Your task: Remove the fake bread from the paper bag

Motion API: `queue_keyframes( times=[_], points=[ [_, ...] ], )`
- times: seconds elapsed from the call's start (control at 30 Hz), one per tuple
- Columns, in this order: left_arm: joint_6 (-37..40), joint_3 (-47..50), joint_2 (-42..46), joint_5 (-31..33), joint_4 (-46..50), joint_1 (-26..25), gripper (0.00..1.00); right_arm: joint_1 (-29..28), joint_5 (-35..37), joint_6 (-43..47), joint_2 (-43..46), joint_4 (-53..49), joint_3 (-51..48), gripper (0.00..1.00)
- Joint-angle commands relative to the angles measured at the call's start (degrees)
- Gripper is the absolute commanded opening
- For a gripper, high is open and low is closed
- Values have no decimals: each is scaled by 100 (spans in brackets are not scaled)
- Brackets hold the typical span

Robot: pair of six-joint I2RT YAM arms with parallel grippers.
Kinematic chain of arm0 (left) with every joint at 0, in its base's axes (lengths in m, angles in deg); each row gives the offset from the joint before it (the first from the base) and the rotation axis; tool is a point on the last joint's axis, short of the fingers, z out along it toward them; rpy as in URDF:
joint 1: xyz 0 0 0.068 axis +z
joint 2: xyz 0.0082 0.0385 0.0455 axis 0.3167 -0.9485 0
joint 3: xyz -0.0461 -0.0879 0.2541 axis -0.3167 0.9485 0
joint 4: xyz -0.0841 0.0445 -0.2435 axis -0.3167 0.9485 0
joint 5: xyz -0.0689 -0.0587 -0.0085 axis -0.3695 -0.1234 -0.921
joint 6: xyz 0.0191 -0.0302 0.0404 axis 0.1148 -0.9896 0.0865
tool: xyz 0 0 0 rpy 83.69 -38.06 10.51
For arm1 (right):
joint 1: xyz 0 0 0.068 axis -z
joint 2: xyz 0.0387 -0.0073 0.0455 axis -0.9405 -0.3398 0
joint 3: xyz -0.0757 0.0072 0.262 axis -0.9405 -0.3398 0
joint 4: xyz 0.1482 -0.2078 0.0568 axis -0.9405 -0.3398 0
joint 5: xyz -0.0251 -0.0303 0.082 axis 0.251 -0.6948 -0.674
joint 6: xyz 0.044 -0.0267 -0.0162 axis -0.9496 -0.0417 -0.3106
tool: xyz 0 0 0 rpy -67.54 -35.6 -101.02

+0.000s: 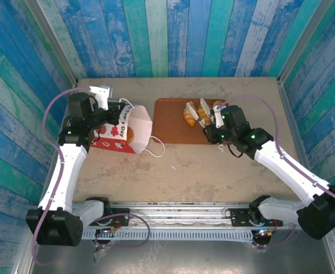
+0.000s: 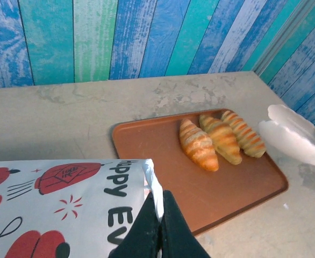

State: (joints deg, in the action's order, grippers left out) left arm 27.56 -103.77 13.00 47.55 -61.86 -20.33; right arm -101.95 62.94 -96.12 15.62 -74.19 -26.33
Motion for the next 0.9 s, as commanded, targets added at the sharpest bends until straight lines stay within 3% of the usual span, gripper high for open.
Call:
queue_keyframes(
  times=[0.0,0.07,0.23,0.37,0.5,0.7,0.87],
  points=[
    [1001,-139,526,-32,330,16,0,-11,-1491,294,219,685,-89,48],
    [1209,-69,634,-24,340,15,0,-136,-2001,336,333,982,-274,46],
    [1310,-30,631,38,339,16,0,-893,-2122,647,194,1053,-325,44],
    [1038,29,626,85,81,7,0,-1749,-1811,997,-217,983,-90,44],
    [1001,58,619,17,-20,11,0,-2260,-1511,1068,-954,924,322,44],
    [1044,110,617,-69,69,11,0,-2726,-571,1221,-2365,82,1578,44],
    [872,154,626,-85,-59,11,0,-2875,-278,1223,-3208,-568,2466,45]
  ],
)
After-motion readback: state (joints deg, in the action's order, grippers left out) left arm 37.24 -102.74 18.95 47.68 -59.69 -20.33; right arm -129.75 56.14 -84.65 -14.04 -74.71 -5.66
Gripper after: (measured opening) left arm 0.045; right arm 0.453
